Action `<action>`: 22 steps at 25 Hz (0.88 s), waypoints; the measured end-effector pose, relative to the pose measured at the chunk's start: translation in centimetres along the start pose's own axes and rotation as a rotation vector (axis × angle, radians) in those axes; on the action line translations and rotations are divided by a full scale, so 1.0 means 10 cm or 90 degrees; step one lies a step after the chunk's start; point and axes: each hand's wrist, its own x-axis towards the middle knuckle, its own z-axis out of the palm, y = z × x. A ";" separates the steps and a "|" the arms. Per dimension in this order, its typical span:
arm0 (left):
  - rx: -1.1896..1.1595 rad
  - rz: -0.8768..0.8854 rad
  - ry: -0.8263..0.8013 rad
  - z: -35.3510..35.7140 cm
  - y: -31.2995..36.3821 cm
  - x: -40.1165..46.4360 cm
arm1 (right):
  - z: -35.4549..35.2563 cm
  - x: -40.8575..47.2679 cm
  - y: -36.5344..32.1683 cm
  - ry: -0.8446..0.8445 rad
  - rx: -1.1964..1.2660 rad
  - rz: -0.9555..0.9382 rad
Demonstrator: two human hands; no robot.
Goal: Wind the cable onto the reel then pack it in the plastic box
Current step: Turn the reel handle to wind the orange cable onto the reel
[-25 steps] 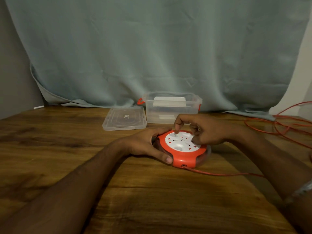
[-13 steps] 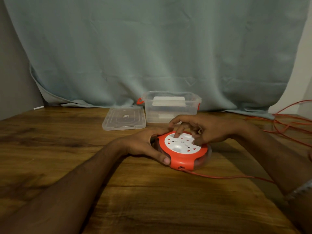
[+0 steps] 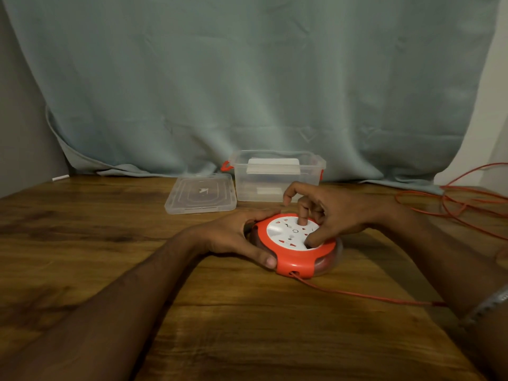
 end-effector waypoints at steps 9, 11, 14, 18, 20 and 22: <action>-0.005 0.002 0.000 0.00 -0.04 0.02 | 0.10 0.05 -0.08 0.040 -0.056 0.013; 0.003 -0.003 0.001 0.00 -0.05 0.03 | 0.11 0.07 -0.12 0.041 -0.076 0.028; 0.004 0.000 -0.001 -0.01 -0.06 0.04 | 0.12 0.07 -0.16 0.047 -0.097 0.008; 0.007 -0.003 0.000 0.00 -0.06 0.03 | 0.08 0.02 -0.14 0.065 -0.042 -0.032; -0.008 -0.003 -0.009 0.00 -0.03 0.02 | 0.04 0.00 -0.11 0.050 0.042 -0.045; -0.021 -0.017 -0.028 0.00 0.01 0.02 | 0.01 -0.01 -0.10 0.003 0.041 -0.023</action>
